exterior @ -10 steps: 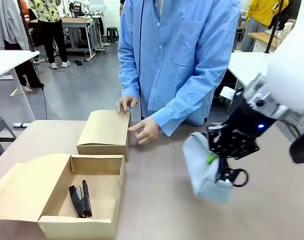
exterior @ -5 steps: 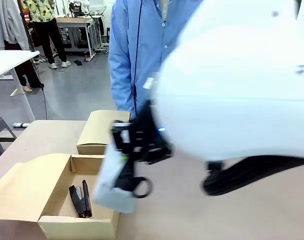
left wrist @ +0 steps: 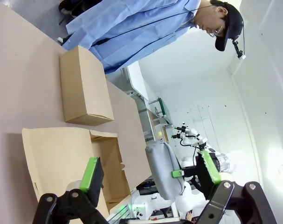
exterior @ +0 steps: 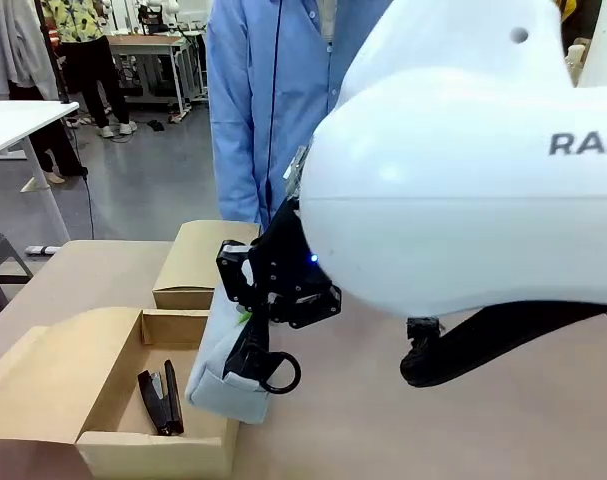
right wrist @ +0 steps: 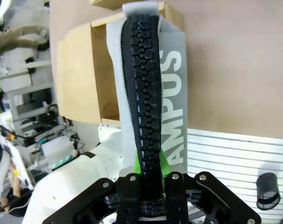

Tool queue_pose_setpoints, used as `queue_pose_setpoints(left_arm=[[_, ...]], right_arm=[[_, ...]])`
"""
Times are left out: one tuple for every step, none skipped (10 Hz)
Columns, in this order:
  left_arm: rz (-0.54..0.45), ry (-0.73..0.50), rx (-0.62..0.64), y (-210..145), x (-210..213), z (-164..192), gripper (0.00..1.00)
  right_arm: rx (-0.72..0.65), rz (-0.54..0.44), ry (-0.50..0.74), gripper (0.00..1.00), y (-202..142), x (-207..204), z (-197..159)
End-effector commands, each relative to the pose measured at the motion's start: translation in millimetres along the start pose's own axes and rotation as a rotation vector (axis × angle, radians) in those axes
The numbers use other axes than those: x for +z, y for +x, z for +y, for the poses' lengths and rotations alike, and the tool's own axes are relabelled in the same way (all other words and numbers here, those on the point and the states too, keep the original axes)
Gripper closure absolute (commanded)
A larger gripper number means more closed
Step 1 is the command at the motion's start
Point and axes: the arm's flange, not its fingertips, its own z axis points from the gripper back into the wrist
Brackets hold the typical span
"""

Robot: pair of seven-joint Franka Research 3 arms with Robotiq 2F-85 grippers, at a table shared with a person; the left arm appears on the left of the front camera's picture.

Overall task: Place items inside the box.
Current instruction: Pick up a Pencil pouch or Stapler and place it inside the Mailer Box closest to the robot.

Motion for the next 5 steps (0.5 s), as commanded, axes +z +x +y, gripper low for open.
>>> queue_pose_setpoints(left_arm=[[-0.017,-0.02,-0.019,0.6,-0.4,-1.0,0.0],[-0.017,-0.02,-0.019,0.6,-0.4,-1.0,0.0],[-0.017,-0.02,-0.019,0.6,-0.4,-1.0,0.0],[-0.017,-0.02,-0.019,0.6,-0.4,-1.0,0.0],[-0.017,-0.02,-0.019,0.6,-0.4,-1.0,0.0]], right_arm=[[0.008,-0.066,-0.042,0.89,0.2,-25.0,42.8],[-0.004,-0.094,-0.065,0.89,4.6,-33.5,56.7],[0.022,-0.092,-0.062,0.89,6.5,-42.9,68.5],[0.028,-0.098,-0.088,0.89,8.7,-57.7,79.8],[0.027,-0.102,-0.112,0.89,12.8,-72.1,88.3]])
